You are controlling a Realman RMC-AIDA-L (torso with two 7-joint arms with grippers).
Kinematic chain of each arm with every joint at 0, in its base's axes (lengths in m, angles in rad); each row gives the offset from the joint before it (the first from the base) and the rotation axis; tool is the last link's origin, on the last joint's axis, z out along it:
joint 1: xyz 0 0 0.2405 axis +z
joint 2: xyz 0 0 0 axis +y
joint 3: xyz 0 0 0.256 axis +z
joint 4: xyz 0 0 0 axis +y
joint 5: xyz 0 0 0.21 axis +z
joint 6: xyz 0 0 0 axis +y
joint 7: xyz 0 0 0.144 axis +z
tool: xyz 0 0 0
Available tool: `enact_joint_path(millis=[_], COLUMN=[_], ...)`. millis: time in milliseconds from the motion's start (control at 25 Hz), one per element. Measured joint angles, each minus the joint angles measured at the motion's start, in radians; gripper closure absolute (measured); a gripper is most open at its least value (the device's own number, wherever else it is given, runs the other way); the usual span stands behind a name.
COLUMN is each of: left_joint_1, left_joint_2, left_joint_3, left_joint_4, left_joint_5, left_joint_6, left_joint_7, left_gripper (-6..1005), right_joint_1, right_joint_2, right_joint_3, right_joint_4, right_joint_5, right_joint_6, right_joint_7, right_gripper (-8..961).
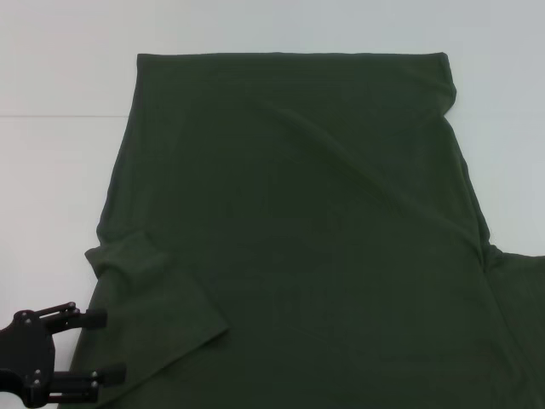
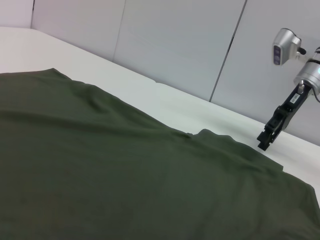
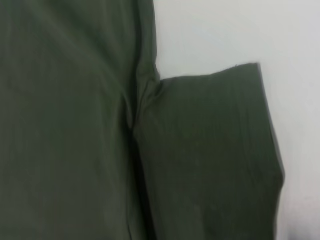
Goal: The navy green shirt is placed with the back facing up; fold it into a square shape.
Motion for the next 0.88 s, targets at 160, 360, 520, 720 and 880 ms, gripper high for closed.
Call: enact_joint_path(millis=[160,360,520,720,880], left_joint_1=[0.0,-0.008,-0.01,-0.01,-0.011], left_joint_2=[-0.002,-0.004,-0.005,-0.004,-0.004], left_joint_3=[0.0,0.0,0.0,-0.001,-0.001], left_joint_4=[0.0,0.0,0.0,0.0,0.0], left_joint_5=[0.0,0.007,0.007,0.008,0.008], left_joint_6=[0.0,0.0,0.0,0.0,0.0], left_joint_7=[0.0,-0.003,-0.004,-0.005,-0.006], left_gripper=[99,100,99,99,100], right_joint_1=[0.006,0.009,0.011,0.013,0.018], right_joint_2=[-0.003,-0.001,0.003,0.005,0.005], right_joint_3=[-0.012,-0.023,-0.023,-0.027,-0.036], right_joint_4=[0.029,0.034,0.034,0.044,0.049], right_joint_5=[-0.005,-0.005,-0.005,-0.005,-0.005], right_joint_6=[0.026,0.042,0.043,0.051,0.055], right_joint_7=[-0.004,-0.004,-0.004,-0.004,-0.007], right_gripper=[58,66,72,71,71])
